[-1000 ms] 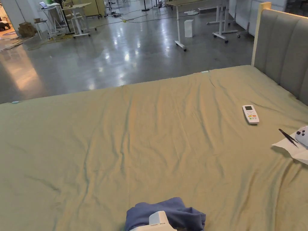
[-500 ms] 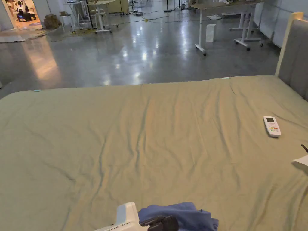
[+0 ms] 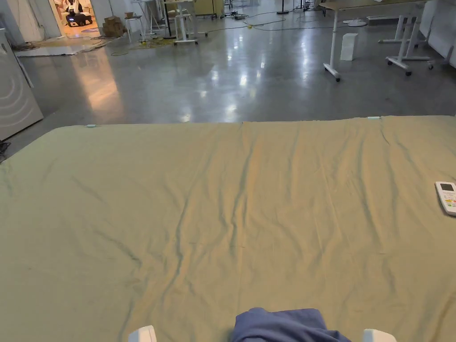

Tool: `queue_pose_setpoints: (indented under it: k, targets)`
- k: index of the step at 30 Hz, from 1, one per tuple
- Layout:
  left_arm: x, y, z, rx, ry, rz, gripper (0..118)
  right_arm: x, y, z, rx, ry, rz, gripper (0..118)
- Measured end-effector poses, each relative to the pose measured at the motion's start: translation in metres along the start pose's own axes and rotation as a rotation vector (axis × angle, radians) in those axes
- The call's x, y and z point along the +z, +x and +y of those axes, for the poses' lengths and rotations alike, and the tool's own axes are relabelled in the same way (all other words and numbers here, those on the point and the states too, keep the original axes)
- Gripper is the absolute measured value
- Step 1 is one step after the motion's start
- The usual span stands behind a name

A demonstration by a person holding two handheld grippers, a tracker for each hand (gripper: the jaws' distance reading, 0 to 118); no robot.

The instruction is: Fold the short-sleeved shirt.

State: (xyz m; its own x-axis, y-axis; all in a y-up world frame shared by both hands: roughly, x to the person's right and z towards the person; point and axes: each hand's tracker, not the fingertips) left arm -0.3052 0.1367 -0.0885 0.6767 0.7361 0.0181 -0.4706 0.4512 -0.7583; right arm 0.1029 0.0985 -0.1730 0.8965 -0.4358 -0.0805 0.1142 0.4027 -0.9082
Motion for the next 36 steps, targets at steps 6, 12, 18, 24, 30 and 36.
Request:
queue_pose_setpoints:
  k: [6, 12, 18, 24, 30, 36]
  targets:
    - [-0.053, -0.021, 0.006, 0.155, -0.066, -0.107, 100, 0.0, 0.003, 0.001, 0.022, 0.0, 0.007, 0]
    - [-0.108, -0.047, 0.01, 0.201, -0.187, -0.148, 99, -0.004, 0.004, -0.003, 0.003, 0.011, 0.005, 0]
    - [-0.131, -0.014, 0.011, 0.031, -0.258, 0.06, 28, 0.0, 0.0, -0.01, 0.007, 0.033, -0.001, 0]
    - [-0.129, -0.019, 0.008, 0.089, -0.256, 0.052, 27, -0.002, -0.005, -0.014, 0.025, 0.066, -0.026, 0]
    - [-0.126, -0.027, 0.013, 0.152, -0.253, 0.054, 27, 0.01, 0.001, -0.014, 0.04, 0.089, 0.007, 0]
    - [-0.074, 0.021, 0.037, 0.087, -0.193, -0.051, 27, 0.072, 0.011, -0.041, 0.034, 0.227, 0.065, 0]
